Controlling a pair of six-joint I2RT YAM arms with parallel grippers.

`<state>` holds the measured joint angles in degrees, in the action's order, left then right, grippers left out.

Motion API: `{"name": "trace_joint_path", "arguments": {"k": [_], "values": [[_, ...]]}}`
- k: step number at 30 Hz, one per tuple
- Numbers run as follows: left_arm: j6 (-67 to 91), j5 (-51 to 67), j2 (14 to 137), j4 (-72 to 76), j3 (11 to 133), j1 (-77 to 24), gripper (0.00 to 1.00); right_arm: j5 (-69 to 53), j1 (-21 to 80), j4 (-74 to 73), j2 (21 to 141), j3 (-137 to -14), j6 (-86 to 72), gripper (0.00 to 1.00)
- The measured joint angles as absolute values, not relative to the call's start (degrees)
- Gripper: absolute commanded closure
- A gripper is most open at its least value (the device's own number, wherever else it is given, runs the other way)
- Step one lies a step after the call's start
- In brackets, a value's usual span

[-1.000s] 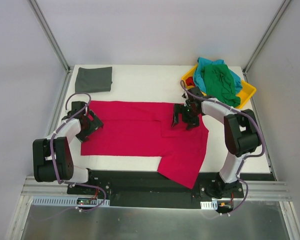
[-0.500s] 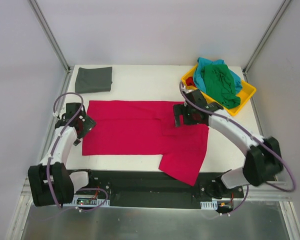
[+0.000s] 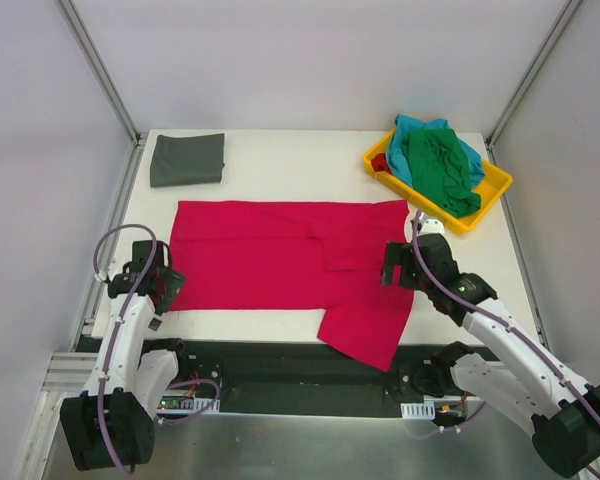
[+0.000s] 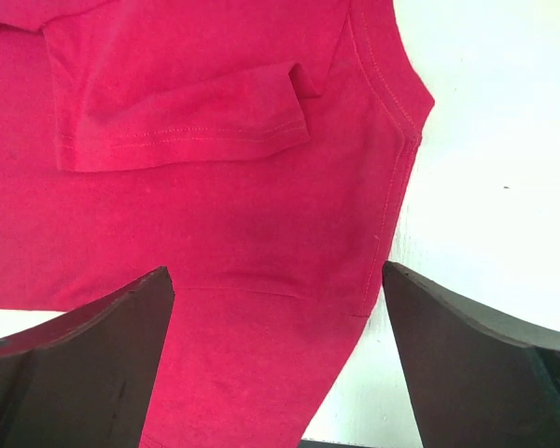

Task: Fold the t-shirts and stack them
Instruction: Grap the side of the flattened tshirt closest away from the robot with both arms

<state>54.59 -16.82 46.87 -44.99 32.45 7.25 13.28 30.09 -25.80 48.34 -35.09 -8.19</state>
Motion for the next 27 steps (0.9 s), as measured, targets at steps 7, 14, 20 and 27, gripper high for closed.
{"name": "trace_joint_path", "arguments": {"k": [7, 14, 20, 27], "values": [[57.56, -16.49, 54.08, -41.91, 29.15, 7.25, 0.31, 13.69, 29.98, -25.3, 47.27, -35.03, -8.19, 0.04], [59.09, -15.46, 62.7, -36.69, 29.02, 7.25, 0.47, 14.06, 29.93, -25.32, 47.27, -35.03, -8.19, 0.04], [59.11, -15.55, 63.05, -35.18, 29.1, 7.25, 0.66, 14.26, 29.91, -25.36, 47.46, -35.03, -8.19, 0.04], [58.96, -15.55, 63.2, -31.09, 28.93, 7.25, 0.79, 11.7, 29.93, -25.3, 47.72, -35.03, -7.25, 0.04]]}}
